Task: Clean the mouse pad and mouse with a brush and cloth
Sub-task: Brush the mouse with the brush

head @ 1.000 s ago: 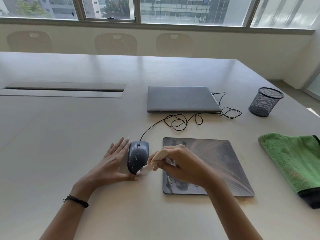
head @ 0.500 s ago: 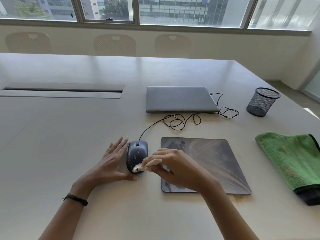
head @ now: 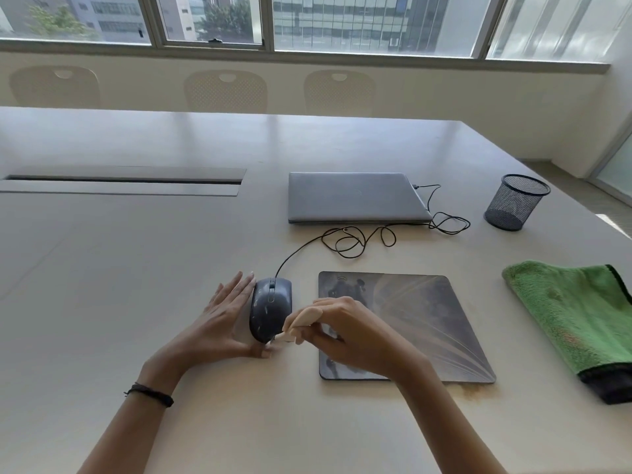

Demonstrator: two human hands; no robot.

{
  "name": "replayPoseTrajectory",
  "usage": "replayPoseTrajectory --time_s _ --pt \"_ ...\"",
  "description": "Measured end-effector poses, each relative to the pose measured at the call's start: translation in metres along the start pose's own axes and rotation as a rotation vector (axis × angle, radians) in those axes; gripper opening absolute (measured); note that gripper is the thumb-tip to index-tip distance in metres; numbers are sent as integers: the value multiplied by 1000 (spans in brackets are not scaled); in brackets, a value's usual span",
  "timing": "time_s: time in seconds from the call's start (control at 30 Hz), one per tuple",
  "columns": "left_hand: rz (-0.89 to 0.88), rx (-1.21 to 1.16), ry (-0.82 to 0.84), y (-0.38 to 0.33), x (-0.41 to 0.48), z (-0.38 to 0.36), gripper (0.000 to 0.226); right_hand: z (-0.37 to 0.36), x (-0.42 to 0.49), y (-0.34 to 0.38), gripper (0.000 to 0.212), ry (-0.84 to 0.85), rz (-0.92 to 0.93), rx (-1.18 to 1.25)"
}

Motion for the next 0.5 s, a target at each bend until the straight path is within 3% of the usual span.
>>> replayPoseTrajectory --time_s 0.23,0.5 --pt "-7 11 1 2 0 -2 141 35 -1 5 18 -275 86 -19" --pt "1 25 -5 3 1 -3 139 21 -5 -5 17 -82 13 -6"
Point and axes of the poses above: each hand's wrist, its own x-axis towards the middle knuckle, its own z-axis out of the back of the hand, y = z × x, the point moved 8 cm from there along x, towards the middle knuckle, and after that the axes turned 12 degrees about x, right-handed, at the moved point
